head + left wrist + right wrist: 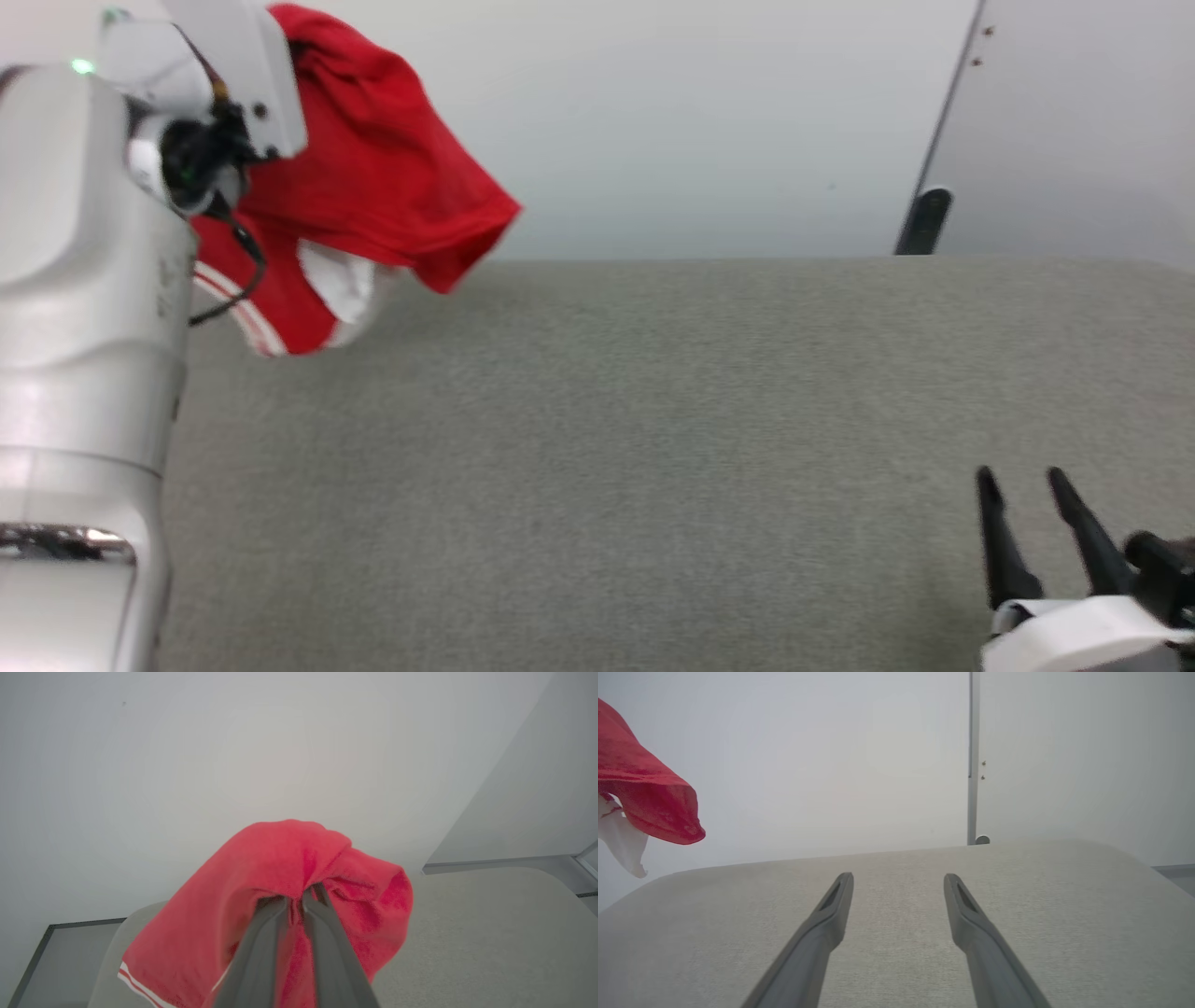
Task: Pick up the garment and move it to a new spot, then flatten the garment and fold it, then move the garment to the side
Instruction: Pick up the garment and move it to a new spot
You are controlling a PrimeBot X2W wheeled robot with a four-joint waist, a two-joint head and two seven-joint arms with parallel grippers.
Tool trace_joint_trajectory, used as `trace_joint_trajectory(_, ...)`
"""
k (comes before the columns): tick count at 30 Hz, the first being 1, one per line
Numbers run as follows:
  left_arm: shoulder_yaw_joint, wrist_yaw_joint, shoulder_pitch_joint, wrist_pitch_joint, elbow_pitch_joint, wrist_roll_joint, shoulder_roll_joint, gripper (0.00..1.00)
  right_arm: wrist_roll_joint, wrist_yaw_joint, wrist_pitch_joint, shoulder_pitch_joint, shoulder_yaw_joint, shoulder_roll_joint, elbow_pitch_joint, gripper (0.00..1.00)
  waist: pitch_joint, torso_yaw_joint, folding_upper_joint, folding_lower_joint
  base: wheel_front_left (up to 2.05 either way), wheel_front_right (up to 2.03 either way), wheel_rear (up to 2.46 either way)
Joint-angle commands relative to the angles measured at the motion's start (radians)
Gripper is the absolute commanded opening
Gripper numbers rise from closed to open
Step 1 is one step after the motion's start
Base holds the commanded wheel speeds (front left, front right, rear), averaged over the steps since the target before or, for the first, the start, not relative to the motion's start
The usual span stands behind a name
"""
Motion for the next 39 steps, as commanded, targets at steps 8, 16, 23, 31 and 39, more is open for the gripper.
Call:
trace_joint_trajectory(8, -0.031, 0.024, 0.166, 0.114, -0.176, -0.045, -0.049, 0.0, -0.038, 0.004, 0.005, 0.07, -0.144, 0.01, -0.011, 1.0, -0.037, -0.143, 0.0, 0.0, 0.0, 0.0, 0.0)
trace_joint_trajectory(16, -0.065, 0.082, 0.378, 0.239, -0.372, -0.08, -0.088, 0.0, -0.041, 0.004, 0.024, 0.106, -0.181, 0.025, -0.049, 1.0, -0.034, -0.209, 0.0, 0.0, 0.0, 0.0, 0.0)
trace_joint_trajectory(23, -0.108, 0.133, 0.563, 0.335, -0.526, -0.087, -0.092, 0.0, -0.026, 0.004, 0.024, 0.107, -0.159, 0.033, -0.051, 1.0, -0.011, -0.235, 0.0, 0.0, 0.0, 0.0, 0.0)
trace_joint_trajectory(31, -0.15, 0.174, 0.707, 0.386, -0.565, -0.077, -0.077, 0.0, 0.002, 0.004, 0.007, 0.066, -0.097, 0.033, -0.002, 1.0, 0.017, -0.241, 0.0, 0.0, 0.0, 0.0, 0.0)
trace_joint_trajectory(39, -0.178, 0.158, 0.781, 0.403, -0.545, -0.097, -0.083, 0.0, 0.017, 0.004, -0.004, 0.036, -0.046, 0.033, 0.037, 1.0, 0.018, -0.221, 0.0, 0.0, 0.0, 0.0, 0.0)
